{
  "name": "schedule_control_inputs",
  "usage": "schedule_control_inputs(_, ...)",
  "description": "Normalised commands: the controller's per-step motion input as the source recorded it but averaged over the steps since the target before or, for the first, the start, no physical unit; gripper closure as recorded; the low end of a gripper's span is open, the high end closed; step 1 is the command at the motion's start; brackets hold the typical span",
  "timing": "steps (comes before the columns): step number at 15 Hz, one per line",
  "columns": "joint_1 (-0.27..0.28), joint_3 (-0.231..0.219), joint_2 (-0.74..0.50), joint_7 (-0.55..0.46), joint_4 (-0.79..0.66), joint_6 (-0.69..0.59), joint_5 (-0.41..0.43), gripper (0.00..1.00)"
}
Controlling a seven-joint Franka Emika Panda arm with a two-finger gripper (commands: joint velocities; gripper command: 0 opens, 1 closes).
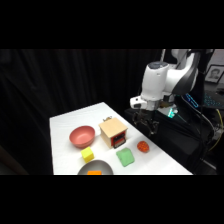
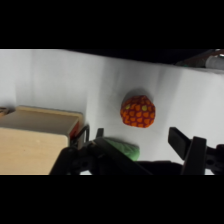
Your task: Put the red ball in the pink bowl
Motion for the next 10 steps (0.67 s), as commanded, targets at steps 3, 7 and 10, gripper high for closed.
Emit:
schedule_control_inputs(3,0.014,0.090,0.23,0.34,0.00,0.35,-0.302,0.00)
schedule_control_inputs(7,0.033,-0.006,0.22,0.33,0.00,0.30,-0.320,0.00)
schedule_control_inputs(10,0.029,-0.021,0.23,0.28,0.04,0.29,-0.296,0.00)
